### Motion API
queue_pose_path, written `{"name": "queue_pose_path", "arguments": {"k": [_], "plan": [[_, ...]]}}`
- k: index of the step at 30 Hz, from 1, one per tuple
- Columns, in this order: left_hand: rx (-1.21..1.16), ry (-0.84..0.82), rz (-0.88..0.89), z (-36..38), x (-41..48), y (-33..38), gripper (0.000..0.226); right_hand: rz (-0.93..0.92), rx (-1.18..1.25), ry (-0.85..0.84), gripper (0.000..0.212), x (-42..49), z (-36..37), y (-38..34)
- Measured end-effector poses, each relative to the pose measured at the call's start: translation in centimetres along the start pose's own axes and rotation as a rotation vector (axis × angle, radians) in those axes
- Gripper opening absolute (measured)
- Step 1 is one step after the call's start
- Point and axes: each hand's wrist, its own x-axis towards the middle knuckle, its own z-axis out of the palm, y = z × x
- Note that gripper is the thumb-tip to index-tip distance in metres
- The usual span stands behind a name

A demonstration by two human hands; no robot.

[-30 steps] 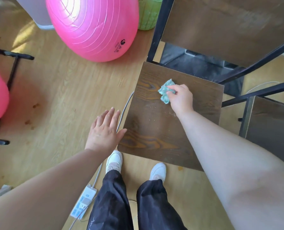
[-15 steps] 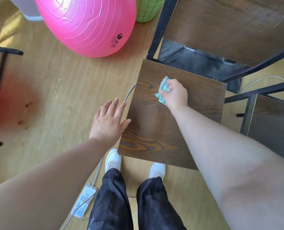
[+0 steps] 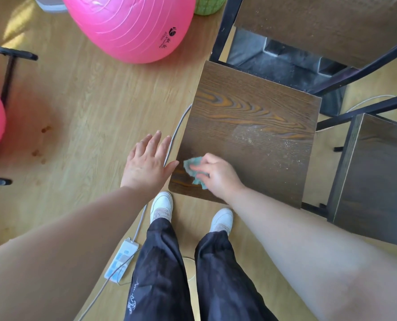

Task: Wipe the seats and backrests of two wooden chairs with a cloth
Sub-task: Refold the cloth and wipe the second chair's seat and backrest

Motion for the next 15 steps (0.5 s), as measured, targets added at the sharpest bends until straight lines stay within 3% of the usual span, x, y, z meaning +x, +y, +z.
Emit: {"name": "queue_pose_path", "arguments": {"k": [4,7,10,15], "plan": [[0.011,0.020,0.009,0.2,-0.8,0.4,0.069,-0.122,-0.006,-0.070,0.023,-3.8,2.6,0.1],[0.006,0.038,0.010,-0.1,-1.1,1.0,0.069,-0.061,0.043,-0.099,0.012,-5.4,3.3,-0.1],[0.022,0.020,0.014,-0.1,-1.1,1.5,0.069,-0.001,0.116,-0.084,0.015,-5.7,2.5,-0.2],[-0.009,0.055,0.023,-0.8,0.5,3.8,0.068,0.094,0.203,0.204,0.020,-3.4,-4.0,2.0]]}}
